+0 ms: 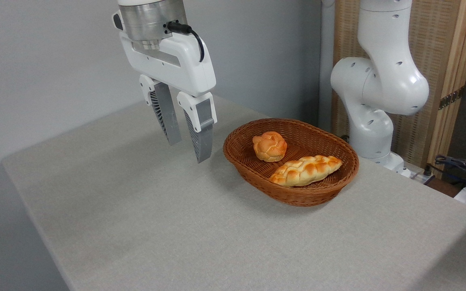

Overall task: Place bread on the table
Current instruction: 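Move the open gripper over the basket and lower it onto the round bun, then close the gripper fingers on the round golden bun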

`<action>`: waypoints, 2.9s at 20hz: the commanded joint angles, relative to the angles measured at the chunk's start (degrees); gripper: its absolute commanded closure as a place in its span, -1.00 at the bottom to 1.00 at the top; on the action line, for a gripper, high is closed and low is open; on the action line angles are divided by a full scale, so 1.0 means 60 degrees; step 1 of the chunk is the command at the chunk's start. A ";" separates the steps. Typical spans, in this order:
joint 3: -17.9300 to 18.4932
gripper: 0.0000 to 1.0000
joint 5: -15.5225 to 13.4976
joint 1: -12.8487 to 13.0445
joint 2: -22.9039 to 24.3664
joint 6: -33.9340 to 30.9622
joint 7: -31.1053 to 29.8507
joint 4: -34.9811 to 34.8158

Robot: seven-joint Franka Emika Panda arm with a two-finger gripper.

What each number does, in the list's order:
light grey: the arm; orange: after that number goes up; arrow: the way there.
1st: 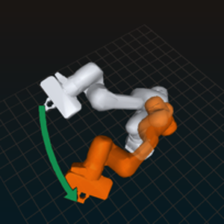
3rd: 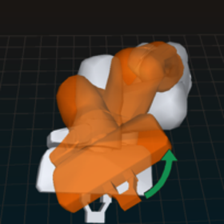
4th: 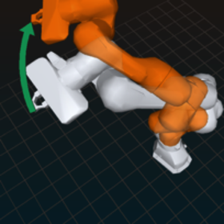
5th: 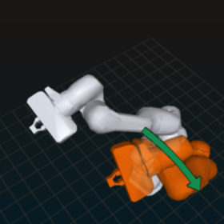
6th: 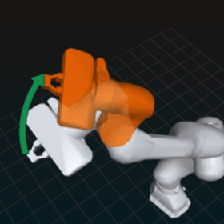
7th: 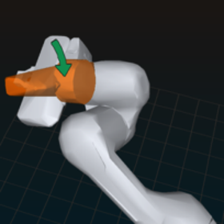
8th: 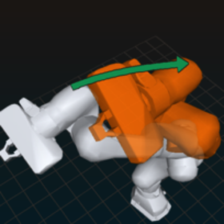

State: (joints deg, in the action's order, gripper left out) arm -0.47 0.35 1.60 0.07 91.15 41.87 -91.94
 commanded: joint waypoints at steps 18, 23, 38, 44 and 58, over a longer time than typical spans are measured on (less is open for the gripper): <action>0.0165 -1.00 -0.0016 0.0784 0.1700 -0.0410 0.0052 -0.2091; 0.2652 -1.00 0.0335 0.3858 0.3706 -0.0368 0.0140 -0.3907; 0.3389 -1.00 0.1391 0.7922 0.4398 -0.0237 0.0433 -0.7248; 0.3374 -1.00 0.1391 0.7981 0.4164 0.1154 0.0404 -0.8113; 0.3375 0.36 0.1406 0.7864 0.4076 0.1229 0.0433 -0.8451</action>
State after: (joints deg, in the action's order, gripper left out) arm 19.17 8.15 49.06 24.18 97.64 43.74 -142.03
